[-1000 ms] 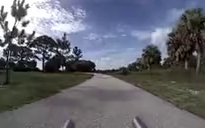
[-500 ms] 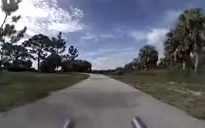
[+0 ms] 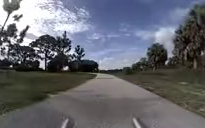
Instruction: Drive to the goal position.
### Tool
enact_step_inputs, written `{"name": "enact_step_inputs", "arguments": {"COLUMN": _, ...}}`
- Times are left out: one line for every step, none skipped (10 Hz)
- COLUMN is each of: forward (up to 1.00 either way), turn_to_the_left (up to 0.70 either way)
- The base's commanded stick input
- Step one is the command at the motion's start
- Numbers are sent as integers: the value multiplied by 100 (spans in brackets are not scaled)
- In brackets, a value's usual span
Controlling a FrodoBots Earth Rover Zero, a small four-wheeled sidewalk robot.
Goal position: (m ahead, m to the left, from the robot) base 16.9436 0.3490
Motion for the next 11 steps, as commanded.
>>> {"name": "enact_step_inputs", "arguments": {"forward": 69, "turn_to_the_left": 3}}
{"name": "enact_step_inputs", "arguments": {"forward": 69, "turn_to_the_left": 3}}
{"name": "enact_step_inputs", "arguments": {"forward": 69, "turn_to_the_left": 4}}
{"name": "enact_step_inputs", "arguments": {"forward": 69, "turn_to_the_left": 17}}
{"name": "enact_step_inputs", "arguments": {"forward": 69, "turn_to_the_left": 28}}
{"name": "enact_step_inputs", "arguments": {"forward": 69, "turn_to_the_left": 34}}
{"name": "enact_step_inputs", "arguments": {"forward": 69, "turn_to_the_left": 32}}
{"name": "enact_step_inputs", "arguments": {"forward": 69, "turn_to_the_left": 4}}
{"name": "enact_step_inputs", "arguments": {"forward": 69, "turn_to_the_left": 3}}
{"name": "enact_step_inputs", "arguments": {"forward": 69, "turn_to_the_left": 3}}
{"name": "enact_step_inputs", "arguments": {"forward": 69, "turn_to_the_left": 3}}
